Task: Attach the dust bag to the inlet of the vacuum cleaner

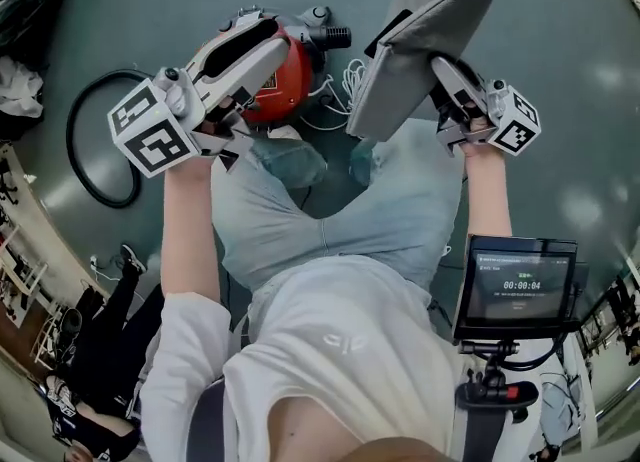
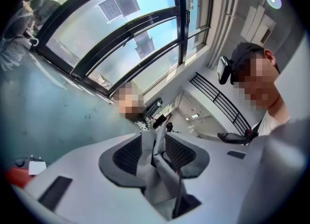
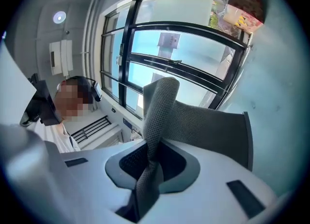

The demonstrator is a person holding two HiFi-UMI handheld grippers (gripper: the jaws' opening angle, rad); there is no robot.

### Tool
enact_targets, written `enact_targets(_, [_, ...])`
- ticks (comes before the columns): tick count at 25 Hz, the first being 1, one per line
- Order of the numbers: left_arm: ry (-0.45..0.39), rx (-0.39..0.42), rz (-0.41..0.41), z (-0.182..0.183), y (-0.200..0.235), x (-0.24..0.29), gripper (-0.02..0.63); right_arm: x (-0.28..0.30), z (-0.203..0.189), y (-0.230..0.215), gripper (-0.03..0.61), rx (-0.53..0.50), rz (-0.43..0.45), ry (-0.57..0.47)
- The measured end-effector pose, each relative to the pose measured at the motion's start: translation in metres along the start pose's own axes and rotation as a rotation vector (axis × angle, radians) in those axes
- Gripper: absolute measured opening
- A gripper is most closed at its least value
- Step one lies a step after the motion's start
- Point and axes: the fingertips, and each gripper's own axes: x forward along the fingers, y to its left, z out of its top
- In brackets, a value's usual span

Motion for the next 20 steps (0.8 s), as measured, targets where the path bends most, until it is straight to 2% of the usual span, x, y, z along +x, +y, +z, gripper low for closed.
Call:
enact_targets(2, [0.073, -0.015, -0.012, 0.007, -0.002, 0.011, 0.144, -0.011, 0.015, -0.003, 0.055, -0.005, -0.014, 0.006])
enact_targets(7, [0.191, 0.042, 0.101, -0.023, -0.040, 0.026, 0.144, -0.006, 0.041, 0.001, 0.055, 0.062, 0.045, 0.122])
enact_targets(9, [0.193, 0.014, 0.087, -0.042, -0.066, 0.032, 0.144, 0.003, 0.053, 0.016, 0.055, 0.039, 0.085, 0.115])
enact_targets(11, [0.193, -0.005, 0.091, -0.059, -0.080, 0.040, 0.144, 0.014, 0.060, 0.029, 0.055, -0.030, 0.108, 0.100])
enact_targets(13, [0.198, 0.000, 0.144, -0.073, -0.073, 0.049, 0.144, 0.023, 0.062, 0.035, 0.055, -0.121, 0.114, 0.094])
enact_targets(15, [0.183, -0.029, 0.168, -0.082, -0.064, 0.056, 0.144, 0.030, 0.060, 0.036, 0.055, -0.188, 0.113, 0.107])
enact_targets(18, [0.125, -0.094, 0.171, -0.087, -0.051, 0.058, 0.144, 0.040, 0.047, 0.034, 0.049, -0.191, 0.139, 0.160])
enact_targets(20, [0.143, -0.088, 0.183, -0.095, -0.042, 0.067, 0.144, 0.041, 0.038, 0.032, 0.050, -0.184, 0.156, 0.201])
